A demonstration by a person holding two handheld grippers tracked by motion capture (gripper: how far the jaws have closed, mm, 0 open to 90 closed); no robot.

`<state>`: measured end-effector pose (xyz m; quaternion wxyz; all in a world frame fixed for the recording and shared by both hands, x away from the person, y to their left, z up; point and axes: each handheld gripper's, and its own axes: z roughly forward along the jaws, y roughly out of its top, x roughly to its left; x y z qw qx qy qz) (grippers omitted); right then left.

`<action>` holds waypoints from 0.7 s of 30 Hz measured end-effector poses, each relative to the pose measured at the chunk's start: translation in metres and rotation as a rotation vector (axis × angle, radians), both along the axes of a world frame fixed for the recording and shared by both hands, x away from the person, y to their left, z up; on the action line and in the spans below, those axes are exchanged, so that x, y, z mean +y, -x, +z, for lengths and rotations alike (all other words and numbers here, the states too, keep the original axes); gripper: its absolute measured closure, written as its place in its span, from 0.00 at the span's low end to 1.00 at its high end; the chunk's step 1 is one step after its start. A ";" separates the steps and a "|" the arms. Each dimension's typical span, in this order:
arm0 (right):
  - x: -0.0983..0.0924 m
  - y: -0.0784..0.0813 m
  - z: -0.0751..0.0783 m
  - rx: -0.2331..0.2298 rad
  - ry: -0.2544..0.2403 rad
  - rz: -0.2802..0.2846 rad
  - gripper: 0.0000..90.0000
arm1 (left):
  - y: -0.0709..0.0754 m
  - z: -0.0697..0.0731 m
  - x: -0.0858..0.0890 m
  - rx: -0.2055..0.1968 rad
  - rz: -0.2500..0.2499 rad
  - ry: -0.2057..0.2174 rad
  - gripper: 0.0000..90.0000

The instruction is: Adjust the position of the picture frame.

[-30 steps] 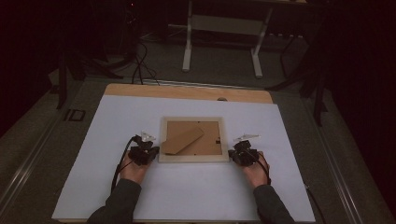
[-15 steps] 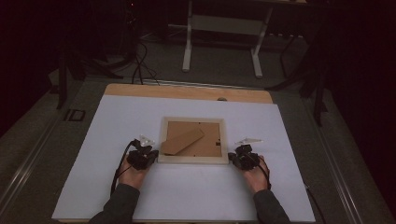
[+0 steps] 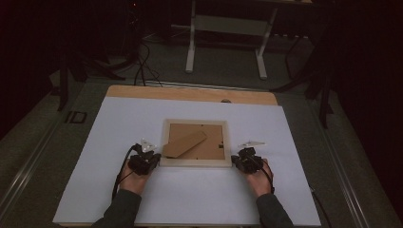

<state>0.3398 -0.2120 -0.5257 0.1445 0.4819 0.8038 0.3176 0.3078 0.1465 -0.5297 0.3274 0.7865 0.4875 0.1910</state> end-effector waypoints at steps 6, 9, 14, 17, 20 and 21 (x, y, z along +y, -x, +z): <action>-0.004 0.001 -0.003 -0.024 -0.025 0.019 1.00 | 0.000 -0.001 0.003 -0.004 -0.004 0.020 1.00; -0.008 -0.001 -0.005 -0.031 -0.069 0.027 1.00 | -0.001 -0.002 0.004 -0.002 -0.009 0.032 1.00; -0.008 0.001 -0.002 -0.071 -0.082 0.006 0.92 | 0.000 -0.001 0.007 0.002 -0.010 0.039 0.95; -0.009 0.005 0.002 -0.102 -0.067 0.011 0.88 | 0.001 0.000 0.006 -0.005 -0.011 0.037 0.94; -0.009 0.008 0.005 -0.123 -0.059 0.023 0.83 | 0.002 0.000 0.007 -0.005 -0.009 0.041 0.92; -0.010 0.009 0.006 -0.128 -0.059 0.028 0.82 | 0.002 0.000 0.008 -0.007 -0.004 0.043 0.92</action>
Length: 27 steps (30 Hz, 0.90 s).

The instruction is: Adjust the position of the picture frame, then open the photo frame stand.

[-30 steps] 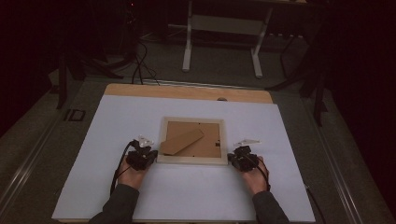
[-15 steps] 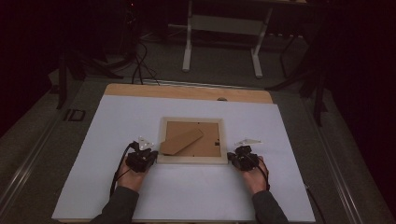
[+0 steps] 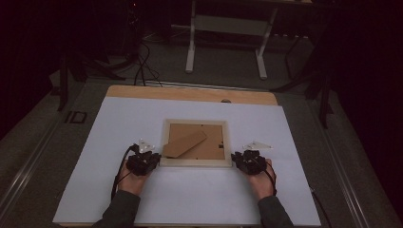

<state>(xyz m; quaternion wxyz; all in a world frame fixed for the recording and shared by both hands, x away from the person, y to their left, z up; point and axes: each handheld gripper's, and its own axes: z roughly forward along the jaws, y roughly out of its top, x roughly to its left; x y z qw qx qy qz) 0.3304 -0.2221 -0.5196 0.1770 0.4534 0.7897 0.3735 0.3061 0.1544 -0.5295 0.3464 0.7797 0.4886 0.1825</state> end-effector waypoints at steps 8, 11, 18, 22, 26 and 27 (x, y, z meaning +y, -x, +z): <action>-0.011 0.004 0.005 -0.017 -0.038 -0.013 0.75 | -0.001 0.002 0.009 0.007 0.011 0.038 0.87; -0.015 0.003 0.003 -0.004 -0.046 -0.021 0.73 | -0.001 0.004 0.012 0.001 0.017 0.057 0.85; -0.019 0.002 0.003 -0.007 -0.053 -0.032 0.70 | -0.002 0.009 0.017 -0.001 0.024 0.080 0.76; -0.019 0.002 0.002 -0.005 -0.053 -0.033 0.69 | -0.002 0.014 0.021 0.001 0.020 0.120 0.72; -0.020 0.000 0.002 -0.006 -0.054 -0.037 0.68 | -0.004 0.020 0.027 0.022 -0.008 0.175 0.67; -0.020 0.000 0.003 -0.007 -0.060 -0.039 0.68 | -0.005 0.021 0.028 0.026 -0.012 0.190 0.67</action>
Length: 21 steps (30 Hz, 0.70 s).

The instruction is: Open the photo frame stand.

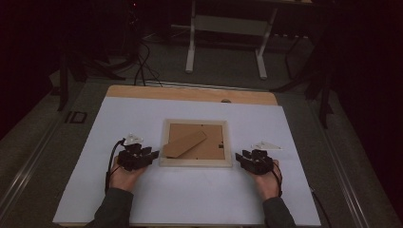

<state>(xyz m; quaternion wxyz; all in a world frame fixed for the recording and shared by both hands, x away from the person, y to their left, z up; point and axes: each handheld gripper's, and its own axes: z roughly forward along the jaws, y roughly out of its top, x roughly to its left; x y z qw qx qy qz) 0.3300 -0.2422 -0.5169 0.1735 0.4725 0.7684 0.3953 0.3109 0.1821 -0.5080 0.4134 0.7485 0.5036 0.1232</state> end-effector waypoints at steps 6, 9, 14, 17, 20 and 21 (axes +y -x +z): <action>-0.003 0.000 0.001 -0.003 -0.012 0.003 0.70 | -0.008 0.008 0.001 0.038 -0.052 0.054 0.59; -0.002 0.002 0.002 -0.012 -0.013 0.025 0.70 | -0.011 0.011 -0.001 0.042 -0.058 0.057 0.56; -0.002 0.002 0.002 -0.016 -0.019 0.019 0.67 | -0.016 0.015 -0.002 0.038 -0.055 0.053 0.53; -0.001 0.002 -0.001 -0.007 -0.015 0.021 0.67 | -0.019 0.017 -0.002 0.033 -0.060 0.047 0.51; 0.000 0.002 -0.002 -0.003 -0.013 0.025 0.67 | -0.021 0.020 -0.002 0.027 -0.071 0.070 0.48; 0.001 0.002 -0.002 -0.004 -0.014 0.027 0.67 | -0.022 0.021 -0.002 0.025 -0.073 0.072 0.48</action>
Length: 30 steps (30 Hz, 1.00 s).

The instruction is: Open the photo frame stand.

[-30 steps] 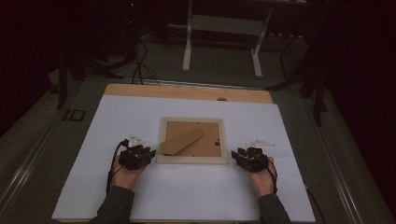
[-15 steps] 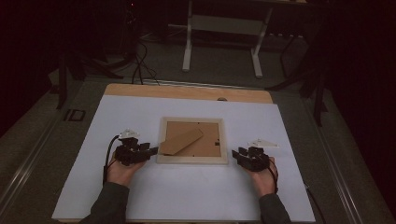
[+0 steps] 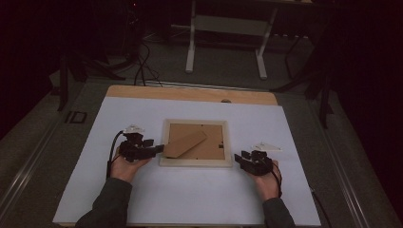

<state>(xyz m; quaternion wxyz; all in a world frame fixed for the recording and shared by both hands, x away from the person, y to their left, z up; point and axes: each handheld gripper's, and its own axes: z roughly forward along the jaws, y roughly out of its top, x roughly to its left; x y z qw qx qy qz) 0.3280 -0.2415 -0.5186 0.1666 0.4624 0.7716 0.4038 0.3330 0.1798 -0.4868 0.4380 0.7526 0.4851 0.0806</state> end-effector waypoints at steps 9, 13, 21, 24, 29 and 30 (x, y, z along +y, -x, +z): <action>0.001 0.001 0.000 -0.001 -0.001 0.007 0.67 | -0.011 0.004 -0.012 0.008 -0.036 -0.010 0.46; 0.002 0.001 0.000 0.000 0.000 0.012 0.67 | -0.022 0.006 -0.020 0.025 -0.056 -0.004 0.45; 0.003 0.001 0.000 0.001 -0.002 0.017 0.67 | -0.037 0.003 -0.028 0.045 -0.133 0.043 0.42; 0.004 0.001 0.000 0.000 -0.002 0.024 0.67 | -0.041 0.001 -0.030 0.055 -0.144 0.054 0.41; 0.004 0.001 -0.001 0.003 -0.003 0.026 0.67 | -0.048 -0.005 -0.035 0.090 -0.165 0.060 0.36; 0.004 0.001 -0.001 0.003 -0.003 0.025 0.67 | -0.049 -0.006 -0.036 0.092 -0.171 0.056 0.35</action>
